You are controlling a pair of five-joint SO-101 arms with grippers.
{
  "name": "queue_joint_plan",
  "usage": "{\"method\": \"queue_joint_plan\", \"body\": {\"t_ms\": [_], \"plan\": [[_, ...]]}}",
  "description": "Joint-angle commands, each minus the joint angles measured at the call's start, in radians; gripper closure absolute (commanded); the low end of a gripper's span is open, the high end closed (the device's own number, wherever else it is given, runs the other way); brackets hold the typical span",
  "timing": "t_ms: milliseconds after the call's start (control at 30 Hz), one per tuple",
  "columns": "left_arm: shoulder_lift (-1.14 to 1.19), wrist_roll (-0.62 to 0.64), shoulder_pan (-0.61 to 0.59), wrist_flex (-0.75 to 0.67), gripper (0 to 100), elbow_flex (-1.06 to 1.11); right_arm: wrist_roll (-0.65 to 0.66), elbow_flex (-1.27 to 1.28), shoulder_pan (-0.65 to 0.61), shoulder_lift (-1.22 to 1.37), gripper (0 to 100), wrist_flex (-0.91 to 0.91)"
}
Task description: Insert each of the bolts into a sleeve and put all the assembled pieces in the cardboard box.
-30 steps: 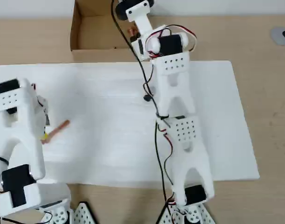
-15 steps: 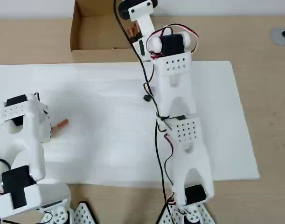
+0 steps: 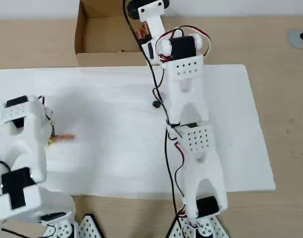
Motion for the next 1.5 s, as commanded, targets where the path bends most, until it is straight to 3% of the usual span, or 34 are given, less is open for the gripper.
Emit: {"method": "queue_joint_plan", "body": {"t_ms": [0,100,333,500,700,1000,1267,1467], "plan": [[0.035,-0.107,0.012,0.143,100,-0.089,-0.006,-0.048,-0.012,-0.125,75.2,0.023],[0.035,-0.241,0.011,0.261,99,-0.216,-0.006,-0.048,-0.01,-0.125,75.2,0.026],[0.033,-0.698,0.011,0.477,99,-0.575,-0.035,-0.048,-0.01,-0.127,75.2,0.029],[0.027,-0.799,0.003,0.575,99,-0.727,-0.114,-0.045,-0.013,-0.18,75.2,0.048],[0.024,-1.016,-0.02,0.577,99,-0.73,-0.238,0.025,-0.064,-0.237,75.2,0.051],[-0.303,-1.201,-0.071,0.577,99,-0.68,-0.46,0.63,-0.134,-0.418,75.2,0.048],[-0.682,-1.203,-0.069,0.462,99,-0.437,-0.479,0.892,-0.119,-0.417,75.7,0.029],[-0.92,-1.203,-0.069,0.304,99,-0.184,-0.479,0.981,-0.12,-0.417,92.4,-0.071]]}}
